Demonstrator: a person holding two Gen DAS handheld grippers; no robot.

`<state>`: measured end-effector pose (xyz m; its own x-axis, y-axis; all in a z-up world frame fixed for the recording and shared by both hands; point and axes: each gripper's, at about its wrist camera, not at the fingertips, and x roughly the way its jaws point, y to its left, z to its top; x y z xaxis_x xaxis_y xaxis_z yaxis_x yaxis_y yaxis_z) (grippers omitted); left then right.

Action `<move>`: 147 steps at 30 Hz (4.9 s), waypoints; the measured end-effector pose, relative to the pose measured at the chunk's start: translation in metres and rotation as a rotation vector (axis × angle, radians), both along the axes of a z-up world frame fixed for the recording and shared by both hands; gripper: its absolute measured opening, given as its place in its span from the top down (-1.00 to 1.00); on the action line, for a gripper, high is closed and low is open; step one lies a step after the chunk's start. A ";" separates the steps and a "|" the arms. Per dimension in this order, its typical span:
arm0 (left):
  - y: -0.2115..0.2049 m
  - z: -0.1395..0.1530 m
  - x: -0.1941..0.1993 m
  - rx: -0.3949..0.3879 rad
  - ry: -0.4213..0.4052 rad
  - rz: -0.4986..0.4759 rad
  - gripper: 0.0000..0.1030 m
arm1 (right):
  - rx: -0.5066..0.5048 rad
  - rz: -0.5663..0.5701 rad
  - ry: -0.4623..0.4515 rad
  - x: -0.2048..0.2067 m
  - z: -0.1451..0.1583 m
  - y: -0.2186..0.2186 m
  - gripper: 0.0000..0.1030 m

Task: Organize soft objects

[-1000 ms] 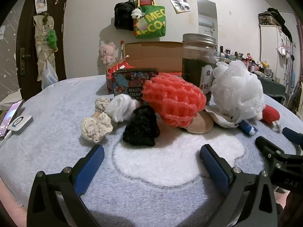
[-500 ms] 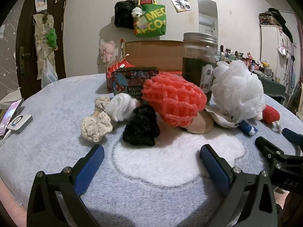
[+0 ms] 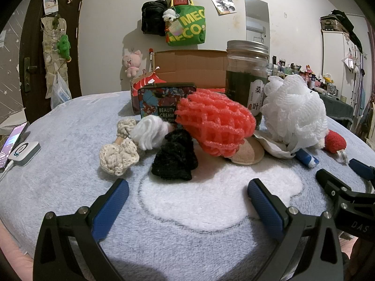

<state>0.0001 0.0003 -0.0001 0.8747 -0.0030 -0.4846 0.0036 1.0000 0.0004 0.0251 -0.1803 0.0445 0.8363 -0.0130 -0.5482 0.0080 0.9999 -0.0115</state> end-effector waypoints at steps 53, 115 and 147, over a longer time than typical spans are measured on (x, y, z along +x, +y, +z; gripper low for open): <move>0.000 0.000 0.000 -0.002 0.004 0.000 -1.00 | 0.000 0.002 -0.002 0.000 0.000 0.000 -1.00; 0.016 0.067 0.039 -0.057 0.073 -0.319 0.24 | 0.255 0.445 0.039 0.059 0.069 -0.002 0.20; 0.047 0.128 0.078 -0.005 -0.039 -0.333 0.65 | 0.157 0.385 -0.107 0.096 0.146 -0.044 0.20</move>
